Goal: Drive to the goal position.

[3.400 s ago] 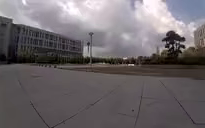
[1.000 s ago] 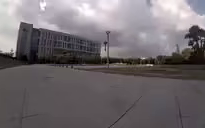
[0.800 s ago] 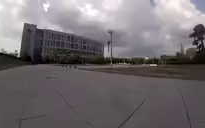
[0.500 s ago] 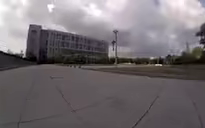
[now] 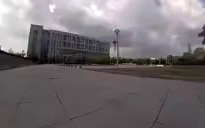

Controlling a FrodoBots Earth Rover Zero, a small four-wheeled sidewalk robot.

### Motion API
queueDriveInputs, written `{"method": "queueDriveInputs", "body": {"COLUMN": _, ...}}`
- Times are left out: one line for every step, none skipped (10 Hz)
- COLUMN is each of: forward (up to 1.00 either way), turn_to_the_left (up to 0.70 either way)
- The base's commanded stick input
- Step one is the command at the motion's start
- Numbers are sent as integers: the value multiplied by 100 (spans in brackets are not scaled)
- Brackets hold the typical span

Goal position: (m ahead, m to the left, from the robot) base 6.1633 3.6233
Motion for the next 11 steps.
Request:
{"method": "queueDriveInputs", "body": {"forward": 70, "turn_to_the_left": 0}}
{"method": "queueDriveInputs", "body": {"forward": 70, "turn_to_the_left": 0}}
{"method": "queueDriveInputs", "body": {"forward": 70, "turn_to_the_left": 0}}
{"method": "queueDriveInputs", "body": {"forward": 70, "turn_to_the_left": 0}}
{"method": "queueDriveInputs", "body": {"forward": 70, "turn_to_the_left": 0}}
{"method": "queueDriveInputs", "body": {"forward": 70, "turn_to_the_left": 9}}
{"method": "queueDriveInputs", "body": {"forward": 70, "turn_to_the_left": 14}}
{"method": "queueDriveInputs", "body": {"forward": 70, "turn_to_the_left": 14}}
{"method": "queueDriveInputs", "body": {"forward": 70, "turn_to_the_left": 14}}
{"method": "queueDriveInputs", "body": {"forward": 70, "turn_to_the_left": 14}}
{"method": "queueDriveInputs", "body": {"forward": 70, "turn_to_the_left": 14}}
